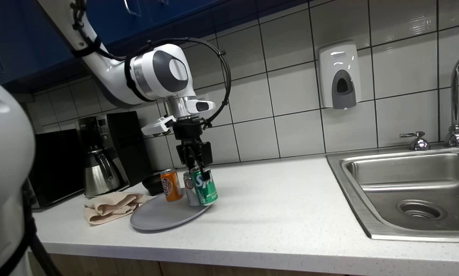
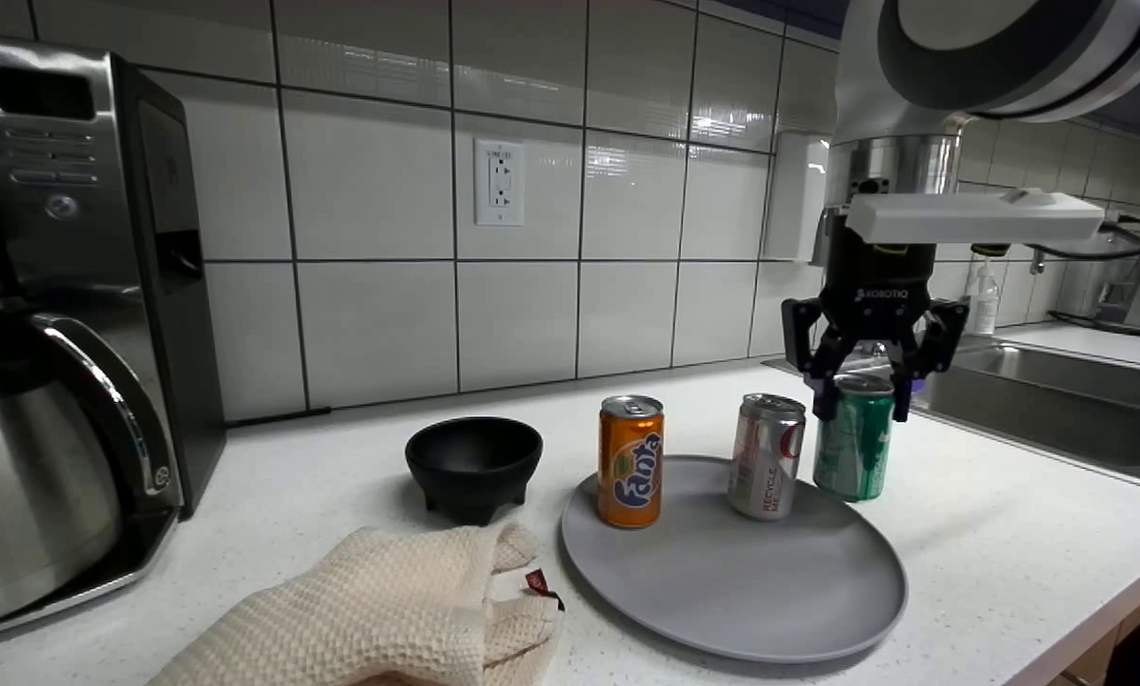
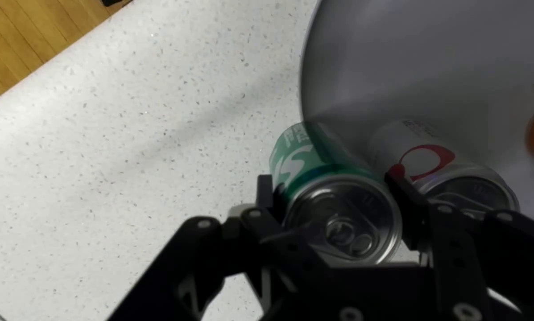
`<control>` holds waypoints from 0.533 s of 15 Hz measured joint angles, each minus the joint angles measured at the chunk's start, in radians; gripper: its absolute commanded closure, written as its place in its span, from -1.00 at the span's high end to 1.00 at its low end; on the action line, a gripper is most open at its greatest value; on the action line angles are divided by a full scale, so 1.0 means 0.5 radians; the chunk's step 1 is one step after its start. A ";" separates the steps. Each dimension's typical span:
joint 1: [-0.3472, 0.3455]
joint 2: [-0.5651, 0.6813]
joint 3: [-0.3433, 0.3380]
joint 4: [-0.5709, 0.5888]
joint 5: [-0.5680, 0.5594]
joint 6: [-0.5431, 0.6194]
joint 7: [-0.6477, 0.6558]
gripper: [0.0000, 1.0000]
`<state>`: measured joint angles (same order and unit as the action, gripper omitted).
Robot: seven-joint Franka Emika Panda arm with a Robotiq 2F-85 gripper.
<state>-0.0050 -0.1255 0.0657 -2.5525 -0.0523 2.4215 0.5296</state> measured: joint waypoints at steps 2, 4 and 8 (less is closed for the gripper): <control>-0.001 -0.023 -0.003 -0.017 0.000 0.002 0.014 -0.23; -0.002 -0.058 -0.007 -0.047 0.000 0.003 0.016 -0.23; -0.004 -0.152 -0.015 -0.130 0.000 0.003 0.007 -0.23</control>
<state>-0.0069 -0.2017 0.0582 -2.6175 -0.0522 2.4229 0.5331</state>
